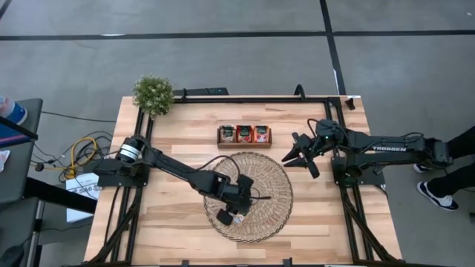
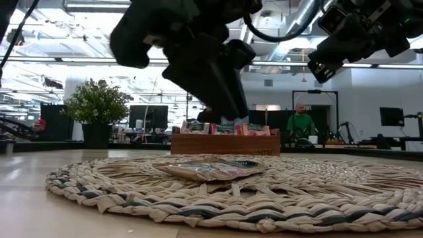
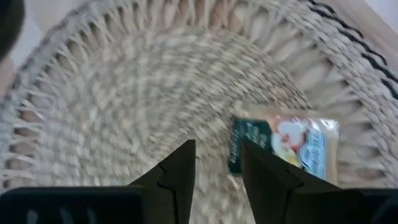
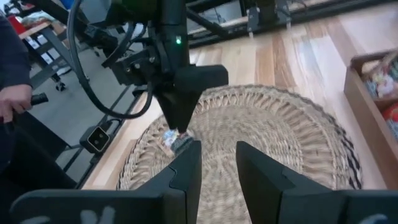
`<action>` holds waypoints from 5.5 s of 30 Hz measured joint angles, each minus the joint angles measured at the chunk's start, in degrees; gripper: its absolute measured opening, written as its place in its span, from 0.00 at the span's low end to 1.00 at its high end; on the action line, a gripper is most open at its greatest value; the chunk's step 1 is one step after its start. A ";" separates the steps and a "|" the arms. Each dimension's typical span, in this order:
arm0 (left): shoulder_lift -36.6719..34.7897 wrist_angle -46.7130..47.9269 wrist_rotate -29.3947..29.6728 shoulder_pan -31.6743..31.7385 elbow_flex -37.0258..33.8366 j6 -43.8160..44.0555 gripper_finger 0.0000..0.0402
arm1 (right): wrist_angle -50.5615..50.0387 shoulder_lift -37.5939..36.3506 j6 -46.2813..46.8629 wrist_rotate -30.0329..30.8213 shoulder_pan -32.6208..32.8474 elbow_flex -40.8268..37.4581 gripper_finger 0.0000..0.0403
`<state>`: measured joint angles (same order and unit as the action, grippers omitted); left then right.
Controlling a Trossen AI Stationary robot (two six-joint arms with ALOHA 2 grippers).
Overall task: Pick & Place Tea
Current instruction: Put the green tea bag to the left of the wooden organizer
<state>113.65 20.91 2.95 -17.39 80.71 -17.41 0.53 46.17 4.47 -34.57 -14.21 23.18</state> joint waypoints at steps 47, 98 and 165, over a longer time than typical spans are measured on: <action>5.88 4.90 0.64 -0.65 0.17 4.40 0.13 | -1.41 0.00 -0.42 0.04 -0.05 -0.04 0.23; -2.04 24.93 17.09 -0.58 6.86 11.03 0.00 | -0.42 0.00 0.19 0.05 -0.05 -0.03 0.23; -12.70 21.54 18.06 28.68 0.20 11.45 0.00 | -0.10 0.02 0.50 0.00 -0.05 -0.04 0.23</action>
<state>100.95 42.45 21.01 11.29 80.91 -5.96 0.43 46.19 4.97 -34.57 -14.26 23.14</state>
